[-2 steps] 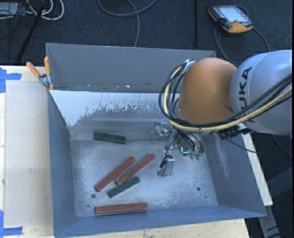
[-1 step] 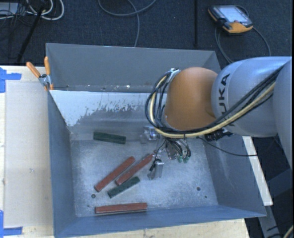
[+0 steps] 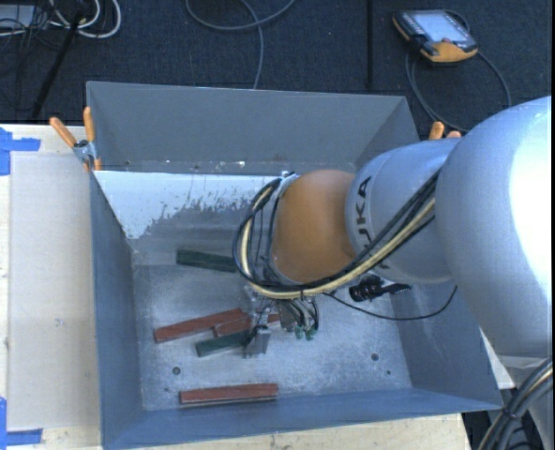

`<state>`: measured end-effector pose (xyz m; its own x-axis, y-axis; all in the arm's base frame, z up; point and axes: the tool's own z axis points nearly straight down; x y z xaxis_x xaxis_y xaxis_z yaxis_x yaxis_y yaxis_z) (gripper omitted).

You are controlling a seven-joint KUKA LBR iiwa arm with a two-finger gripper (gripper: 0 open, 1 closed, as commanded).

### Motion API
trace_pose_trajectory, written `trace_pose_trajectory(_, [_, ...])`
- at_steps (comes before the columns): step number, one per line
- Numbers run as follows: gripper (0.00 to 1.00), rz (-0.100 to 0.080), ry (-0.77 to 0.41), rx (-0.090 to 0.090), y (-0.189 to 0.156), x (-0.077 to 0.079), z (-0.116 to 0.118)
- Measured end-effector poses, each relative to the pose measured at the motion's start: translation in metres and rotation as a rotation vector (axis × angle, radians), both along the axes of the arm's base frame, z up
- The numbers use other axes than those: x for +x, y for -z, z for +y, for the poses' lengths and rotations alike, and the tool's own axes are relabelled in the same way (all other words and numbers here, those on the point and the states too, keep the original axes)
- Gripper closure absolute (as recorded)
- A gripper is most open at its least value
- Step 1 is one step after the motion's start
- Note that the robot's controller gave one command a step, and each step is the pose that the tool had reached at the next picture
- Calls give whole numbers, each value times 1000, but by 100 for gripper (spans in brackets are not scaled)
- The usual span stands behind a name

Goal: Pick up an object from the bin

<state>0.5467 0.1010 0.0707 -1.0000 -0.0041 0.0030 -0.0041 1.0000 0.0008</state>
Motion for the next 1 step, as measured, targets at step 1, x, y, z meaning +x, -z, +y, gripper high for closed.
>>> trace_pose_trajectory(1, [100,0,1,0,0,0,0])
